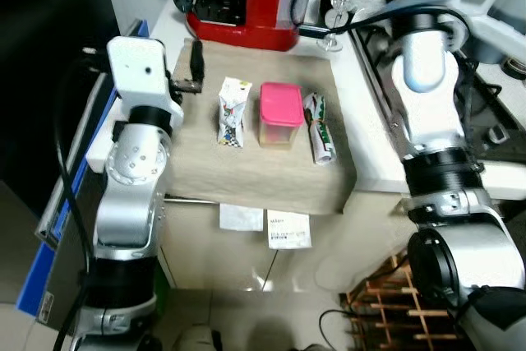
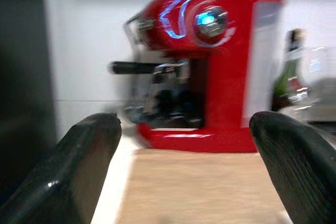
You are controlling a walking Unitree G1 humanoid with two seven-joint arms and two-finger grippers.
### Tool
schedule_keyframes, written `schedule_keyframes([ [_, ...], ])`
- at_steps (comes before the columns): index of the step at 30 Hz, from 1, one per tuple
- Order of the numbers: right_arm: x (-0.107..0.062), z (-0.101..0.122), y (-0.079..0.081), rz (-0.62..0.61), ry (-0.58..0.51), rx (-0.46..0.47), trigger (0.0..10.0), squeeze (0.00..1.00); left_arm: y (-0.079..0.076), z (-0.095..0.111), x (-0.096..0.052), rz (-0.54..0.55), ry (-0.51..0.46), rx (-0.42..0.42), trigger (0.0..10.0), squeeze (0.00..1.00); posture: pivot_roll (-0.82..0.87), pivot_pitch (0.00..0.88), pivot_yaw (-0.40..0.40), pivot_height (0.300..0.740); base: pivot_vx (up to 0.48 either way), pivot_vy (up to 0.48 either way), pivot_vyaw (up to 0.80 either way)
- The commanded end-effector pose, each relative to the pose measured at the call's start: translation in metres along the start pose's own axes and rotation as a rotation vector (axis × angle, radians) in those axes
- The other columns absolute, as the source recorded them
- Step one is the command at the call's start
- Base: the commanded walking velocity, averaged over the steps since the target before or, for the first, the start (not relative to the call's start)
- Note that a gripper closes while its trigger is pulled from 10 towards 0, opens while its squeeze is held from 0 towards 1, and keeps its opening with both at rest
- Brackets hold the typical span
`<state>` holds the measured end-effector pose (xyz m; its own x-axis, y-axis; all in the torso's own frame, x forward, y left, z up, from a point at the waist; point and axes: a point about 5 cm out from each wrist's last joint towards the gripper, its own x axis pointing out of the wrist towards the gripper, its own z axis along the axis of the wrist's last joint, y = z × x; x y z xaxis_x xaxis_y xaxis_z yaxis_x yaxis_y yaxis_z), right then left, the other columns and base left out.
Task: Restocking fridge
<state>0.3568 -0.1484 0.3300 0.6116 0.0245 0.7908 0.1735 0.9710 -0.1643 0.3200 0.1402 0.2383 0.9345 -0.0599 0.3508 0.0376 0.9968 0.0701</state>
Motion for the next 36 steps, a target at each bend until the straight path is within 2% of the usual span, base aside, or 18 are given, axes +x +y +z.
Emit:
schedule_keyframes([
  [1,-0.003,0.005,-0.01,-0.045,-0.032,-0.026,10.0,0.0,-0.007,0.002,0.006,-0.039,-0.014,-0.038,10.0,0.0,0.01,0.0,0.005,0.74,0.0,0.0,0.0],
  [3,-0.018,-0.002,-0.016,-0.062,0.004,-0.064,10.0,0.0,-0.006,0.003,0.01,-0.041,-0.011,-0.06,10.0,0.0,0.0,0.0,0.025,0.74,0.0,0.0,0.0],
  [4,-0.018,-0.002,-0.016,-0.062,0.004,-0.064,10.0,0.0,-0.006,0.003,0.01,-0.041,-0.011,-0.06,10.0,0.0,0.0,0.0,0.025,0.74,0.0,0.0,0.0],
  [6,-0.032,-0.003,-0.02,-0.07,0.005,-0.12,10.0,0.0,-0.002,0.003,0.014,-0.047,-0.027,-0.038,10.0,0.0,-0.02,0.0,0.028,0.74,0.0,0.0,0.0],
  [10,-0.036,0.006,-0.019,-0.057,-0.046,-0.194,10.0,0.0,0.001,0.007,0.017,-0.006,-0.053,-0.025,10.0,0.0,-0.03,0.0,0.014,0.74,0.0,0.0,0.0],
  [14,-0.038,0.007,-0.018,-0.053,-0.049,-0.204,10.0,0.0,-0.001,0.01,0.018,-0.007,-0.084,-0.01,10.0,0.0,-0.03,0.0,0.003,0.74,0.0,0.0,0.0],
  [19,-0.04,0.005,-0.014,-0.053,-0.03,-0.198,10.0,0.0,-0.014,0.016,0.017,-0.026,-0.132,-0.005,10.0,0.0,-0.04,0.0,0.0,0.74,0.0,0.0,0.0],
  [24,-0.039,0.002,-0.009,-0.046,-0.001,-0.171,10.0,0.0,-0.013,0.017,0.019,-0.008,-0.144,0.008,10.0,0.0,-0.04,0.0,-0.005,0.74,0.0,0.0,0.0],
  [28,-0.045,-0.007,0.009,0.063,0.072,-0.078,10.0,0.0,-0.012,0.016,0.02,0.008,-0.147,0.011,10.0,0.0,-0.05,0.0,-0.014,0.74,-0.247,-0.203,0.0],
  [36,-0.05,-0.013,0.013,0.059,0.13,-0.035,10.0,0.0,-0.012,0.015,0.021,0.027,-0.151,0.022,10.0,0.0,-0.06,0.0,-0.011,0.74,-0.244,-0.283,0.0],
])
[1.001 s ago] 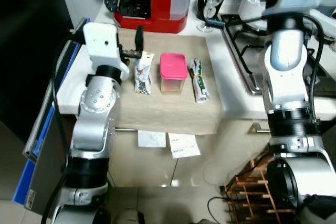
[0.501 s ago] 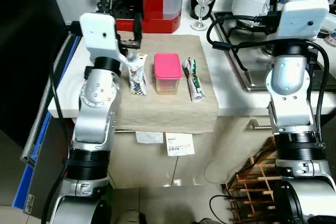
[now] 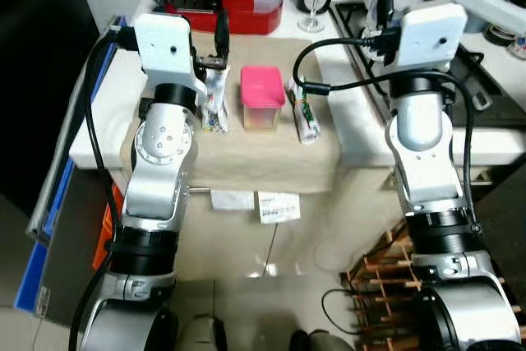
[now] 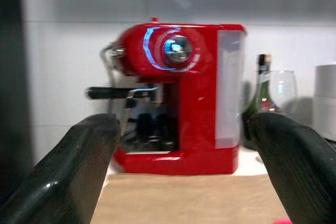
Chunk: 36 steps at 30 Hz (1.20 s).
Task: Restocking fridge
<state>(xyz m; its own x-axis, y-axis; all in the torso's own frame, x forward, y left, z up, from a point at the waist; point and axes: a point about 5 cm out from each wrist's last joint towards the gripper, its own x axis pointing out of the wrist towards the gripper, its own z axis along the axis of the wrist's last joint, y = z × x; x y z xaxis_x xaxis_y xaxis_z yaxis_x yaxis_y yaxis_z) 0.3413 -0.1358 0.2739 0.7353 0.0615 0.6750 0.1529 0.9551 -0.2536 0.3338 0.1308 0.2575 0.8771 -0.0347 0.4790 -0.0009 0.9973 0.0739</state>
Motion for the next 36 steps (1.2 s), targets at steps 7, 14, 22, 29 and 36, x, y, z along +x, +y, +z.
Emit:
schedule_keyframes([
  [7,0.0,0.004,-0.005,-0.014,-0.013,0.021,10.0,0.0,-0.006,0.001,0.001,-0.017,-0.011,0.003,10.0,0.0,-0.06,0.0,-0.006,0.74,-0.244,-0.29,0.0],
  [14,-0.001,0.004,-0.007,-0.024,-0.01,0.015,10.0,0.0,-0.007,0.001,0.002,-0.027,-0.013,0.001,10.0,0.0,-0.06,0.0,-0.001,0.74,-0.243,-0.291,0.0],
  [22,-0.004,0.001,-0.005,-0.007,0.005,0.019,10.0,0.0,-0.007,-0.001,0.001,-0.025,-0.005,-0.003,10.0,0.0,-0.06,0.0,0.0,0.74,-0.243,-0.292,0.0],
  [29,-0.005,-0.003,-0.004,0.004,0.024,0.031,10.0,0.0,-0.006,-0.002,0.0,-0.018,0.001,-0.01,10.0,0.0,-0.06,0.0,-0.004,0.74,-0.244,-0.298,0.0],
  [36,-0.009,-0.007,-0.001,0.028,0.05,0.036,10.0,0.0,-0.008,-0.004,-0.002,-0.018,0.007,-0.018,10.0,0.0,-0.07,0.0,-0.008,0.74,-0.25,-0.316,0.0],
])
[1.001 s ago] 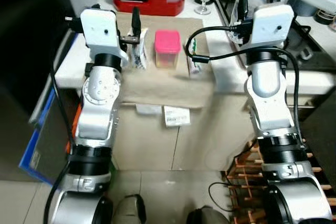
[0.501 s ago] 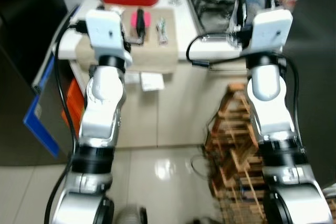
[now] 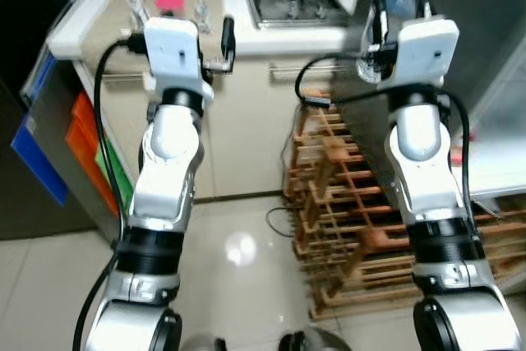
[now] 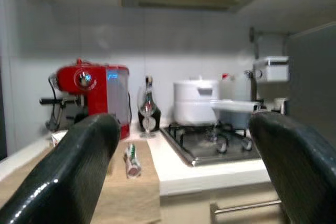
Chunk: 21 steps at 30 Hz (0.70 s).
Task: Restocking fridge
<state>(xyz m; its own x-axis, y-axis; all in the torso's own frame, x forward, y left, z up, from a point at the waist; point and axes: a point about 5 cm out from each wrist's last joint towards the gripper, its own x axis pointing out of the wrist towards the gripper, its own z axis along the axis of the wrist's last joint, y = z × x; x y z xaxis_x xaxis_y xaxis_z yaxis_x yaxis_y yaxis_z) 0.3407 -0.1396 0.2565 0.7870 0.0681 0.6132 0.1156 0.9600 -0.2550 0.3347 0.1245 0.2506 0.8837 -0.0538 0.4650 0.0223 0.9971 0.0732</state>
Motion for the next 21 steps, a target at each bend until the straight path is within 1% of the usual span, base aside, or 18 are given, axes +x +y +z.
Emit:
schedule_keyframes([
  [1,0.002,0.006,-0.001,0.003,-0.023,0.012,10.0,0.0,-0.002,0.002,0.0,0.003,-0.007,-0.007,10.0,0.0,-0.07,0.0,-0.009,0.74,-0.255,-0.322,0.0],
  [2,0.001,0.005,-0.001,0.009,-0.018,0.014,10.0,0.0,-0.002,0.001,0.0,0.004,-0.006,-0.007,10.0,0.0,-0.07,0.0,-0.01,0.74,0.0,-0.311,0.0],
  [10,-0.003,0.003,0.003,0.03,0.0,0.026,10.0,0.0,-0.004,0.0,-0.003,0.001,-0.003,-0.024,10.0,0.0,-0.08,0.0,-0.014,0.74,0.0,0.0,0.0],
  [13,-0.007,0.003,0.005,0.038,0.007,0.038,10.0,0.0,-0.003,0.0,-0.004,0.002,-0.001,-0.025,10.0,0.0,-0.08,0.0,-0.015,0.74,0.0,0.0,0.0],
  [16,-0.015,-0.003,0.001,0.037,0.055,0.032,10.0,0.0,-0.002,-0.001,-0.005,0.001,0.002,-0.025,10.0,0.0,-0.08,0.0,-0.015,0.74,0.0,0.0,0.0],
  [17,-0.022,-0.006,-0.004,0.028,0.069,0.033,10.0,0.0,-0.001,-0.002,-0.006,0.001,0.008,-0.023,10.0,0.0,-0.08,0.0,-0.012,0.74,0.0,0.0,-0.64],
  [19,-0.025,-0.006,-0.006,0.026,0.072,0.027,10.0,0.0,0.0,-0.003,-0.007,0.001,0.012,-0.021,10.0,0.0,-0.08,0.0,-0.012,0.74,0.0,0.0,-0.64],
  [21,-0.036,-0.008,-0.009,0.036,0.085,0.023,10.0,0.0,0.003,-0.005,-0.009,0.001,0.023,-0.014,10.0,0.0,-0.09,0.0,-0.008,0.74,0.0,0.0,-0.62],
])
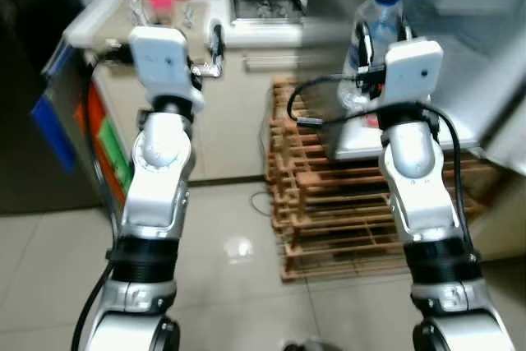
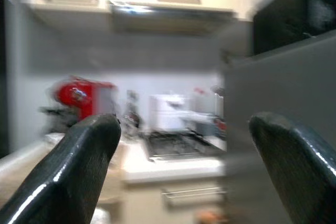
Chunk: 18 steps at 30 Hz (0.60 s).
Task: Restocking fridge
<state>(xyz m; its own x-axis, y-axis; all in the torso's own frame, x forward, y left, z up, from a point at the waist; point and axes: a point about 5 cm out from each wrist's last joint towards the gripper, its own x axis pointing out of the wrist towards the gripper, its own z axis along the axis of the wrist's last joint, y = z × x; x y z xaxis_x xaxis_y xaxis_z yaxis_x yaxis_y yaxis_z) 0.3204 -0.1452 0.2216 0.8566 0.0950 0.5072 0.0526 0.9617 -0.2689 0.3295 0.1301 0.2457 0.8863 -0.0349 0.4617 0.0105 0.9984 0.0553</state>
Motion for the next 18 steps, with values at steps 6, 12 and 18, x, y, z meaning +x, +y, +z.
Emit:
schedule_keyframes([
  [6,-0.02,0.001,-0.019,-0.03,0.026,-0.015,10.0,0.0,-0.002,-0.005,-0.004,-0.025,0.031,0.001,10.0,0.0,-0.1,0.0,-0.006,0.74,0.0,0.0,-0.63],
  [12,-0.037,-0.026,-0.046,-0.202,0.219,-0.012,10.0,0.0,-0.004,-0.014,-0.005,-0.028,0.087,-0.03,10.0,0.0,-0.11,0.0,-0.003,0.74,0.0,0.0,-0.63],
  [18,-0.04,-0.03,-0.041,-0.176,0.237,-0.001,10.0,0.0,-0.005,-0.023,-0.009,-0.053,0.124,-0.044,10.0,0.0,-0.12,0.0,-0.001,0.74,0.0,0.0,-0.63],
])
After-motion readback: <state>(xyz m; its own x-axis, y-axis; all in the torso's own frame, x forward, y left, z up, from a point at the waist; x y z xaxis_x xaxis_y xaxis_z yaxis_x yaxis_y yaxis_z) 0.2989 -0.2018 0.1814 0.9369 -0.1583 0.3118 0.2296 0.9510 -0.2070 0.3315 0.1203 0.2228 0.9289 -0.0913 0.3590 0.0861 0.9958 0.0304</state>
